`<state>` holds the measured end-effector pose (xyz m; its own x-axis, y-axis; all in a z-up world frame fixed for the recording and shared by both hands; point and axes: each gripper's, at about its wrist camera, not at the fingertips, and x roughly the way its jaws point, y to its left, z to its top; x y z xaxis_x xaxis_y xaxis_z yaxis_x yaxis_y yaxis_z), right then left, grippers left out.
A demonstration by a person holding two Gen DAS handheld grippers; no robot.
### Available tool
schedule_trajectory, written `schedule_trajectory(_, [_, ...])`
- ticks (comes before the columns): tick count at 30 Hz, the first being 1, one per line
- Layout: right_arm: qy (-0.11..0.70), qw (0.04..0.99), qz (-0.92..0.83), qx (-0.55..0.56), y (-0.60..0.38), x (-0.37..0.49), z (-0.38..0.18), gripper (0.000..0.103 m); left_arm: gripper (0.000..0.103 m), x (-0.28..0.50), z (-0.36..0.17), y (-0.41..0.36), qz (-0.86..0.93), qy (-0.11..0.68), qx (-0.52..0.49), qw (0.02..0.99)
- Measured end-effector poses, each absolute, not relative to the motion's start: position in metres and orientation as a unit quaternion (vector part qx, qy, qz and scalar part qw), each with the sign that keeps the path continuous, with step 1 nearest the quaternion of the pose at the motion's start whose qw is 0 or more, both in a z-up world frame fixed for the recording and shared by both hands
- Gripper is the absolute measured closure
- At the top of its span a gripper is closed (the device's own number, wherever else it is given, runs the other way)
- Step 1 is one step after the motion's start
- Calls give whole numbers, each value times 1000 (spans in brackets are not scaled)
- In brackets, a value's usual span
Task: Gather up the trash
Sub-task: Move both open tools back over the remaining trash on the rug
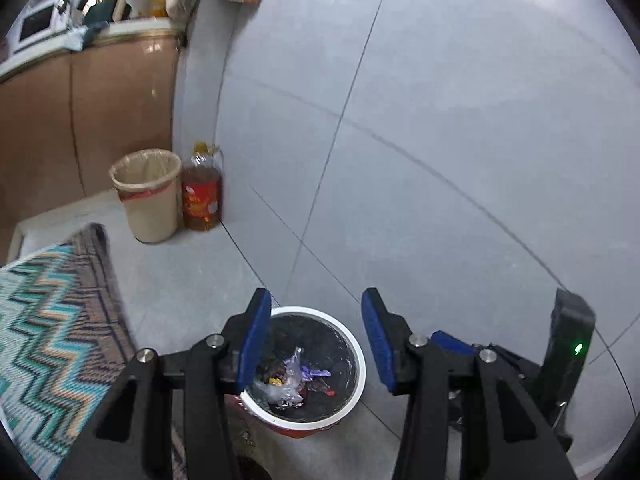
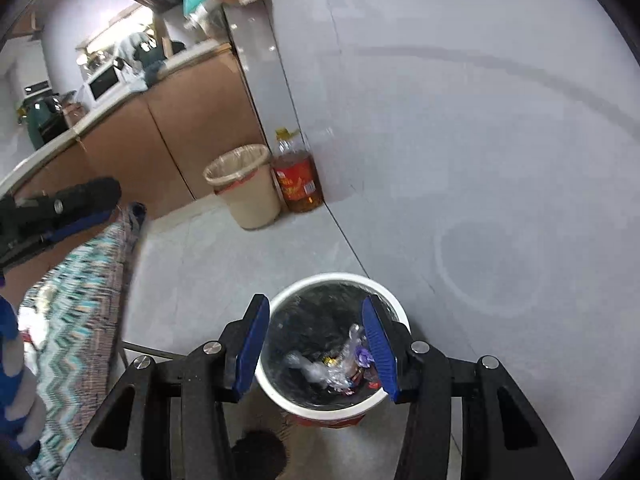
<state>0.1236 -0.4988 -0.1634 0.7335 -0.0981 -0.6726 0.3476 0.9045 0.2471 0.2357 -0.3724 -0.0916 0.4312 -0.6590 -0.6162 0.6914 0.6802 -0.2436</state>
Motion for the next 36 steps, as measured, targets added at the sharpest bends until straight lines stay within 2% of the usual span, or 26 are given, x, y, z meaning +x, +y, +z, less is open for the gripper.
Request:
schedule_trajectory(9, [293, 942, -80, 145, -438, 92, -89, 54, 57, 187, -39, -274, -379, 305, 40, 873])
schedule_trajectory(12, [278, 949, -60, 132, -412, 86, -68, 54, 52, 174, -28, -236, -365, 296, 37, 882])
schedule_trajectory(16, [264, 957, -33, 112, -379, 80, -47, 53, 52, 164, -18, -184, -349, 292, 25, 890])
schedule_trajectory(24, [251, 964, 20, 85, -317, 84, -27, 53, 52, 153, -26, -88, -300, 295, 9, 907])
schedule_trajectory(36, [285, 950, 104, 73, -240, 113, -51, 53, 52, 152, -84, 33, -229, 338, 5, 913])
